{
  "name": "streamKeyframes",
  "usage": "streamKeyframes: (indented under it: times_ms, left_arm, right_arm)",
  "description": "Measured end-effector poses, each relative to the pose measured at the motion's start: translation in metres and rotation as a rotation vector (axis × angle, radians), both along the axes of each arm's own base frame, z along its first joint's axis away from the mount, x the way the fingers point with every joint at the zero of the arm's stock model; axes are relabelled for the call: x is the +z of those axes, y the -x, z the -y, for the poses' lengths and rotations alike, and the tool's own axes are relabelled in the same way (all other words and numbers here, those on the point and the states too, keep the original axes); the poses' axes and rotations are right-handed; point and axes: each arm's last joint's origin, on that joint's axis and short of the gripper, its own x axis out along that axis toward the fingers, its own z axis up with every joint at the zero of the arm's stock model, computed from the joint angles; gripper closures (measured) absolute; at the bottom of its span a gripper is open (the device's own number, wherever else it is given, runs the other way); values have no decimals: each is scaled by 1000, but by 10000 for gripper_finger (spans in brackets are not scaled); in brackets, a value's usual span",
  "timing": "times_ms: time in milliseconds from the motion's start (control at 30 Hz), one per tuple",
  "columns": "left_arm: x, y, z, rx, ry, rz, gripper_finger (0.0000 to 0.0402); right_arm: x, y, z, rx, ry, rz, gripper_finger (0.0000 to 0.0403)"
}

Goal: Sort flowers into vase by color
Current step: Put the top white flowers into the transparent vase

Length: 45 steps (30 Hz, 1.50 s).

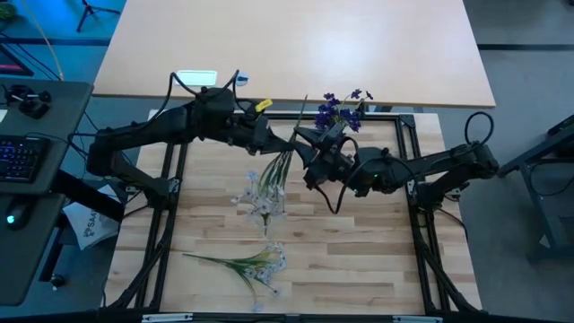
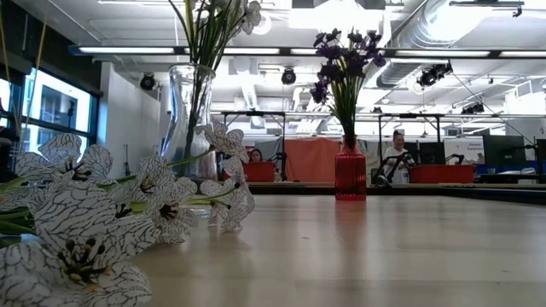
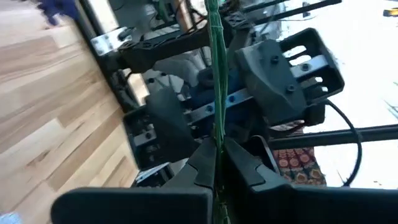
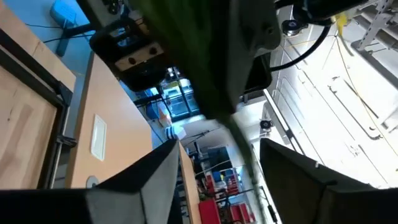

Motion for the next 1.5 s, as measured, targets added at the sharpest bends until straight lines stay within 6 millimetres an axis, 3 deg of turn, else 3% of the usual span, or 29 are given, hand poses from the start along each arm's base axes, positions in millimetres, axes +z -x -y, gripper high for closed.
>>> streamKeyframes:
  times_ms: [433,1000,1200,1500]
  left_arm:
    - [-3,0,0,33,2,-36,399]
    - [-12,-10,11,-21,18,-69,398]
    - [-11,-10,10,-10,-63,-54,395]
    - [-7,-8,2,3,-139,-15,323]
  right_arm:
    - [-1,0,1,11,-27,13,312]
    - [-4,0,-2,28,-124,40,324]
    - [-5,0,-6,22,-120,29,388]
    - [-5,1,-7,10,-126,40,398]
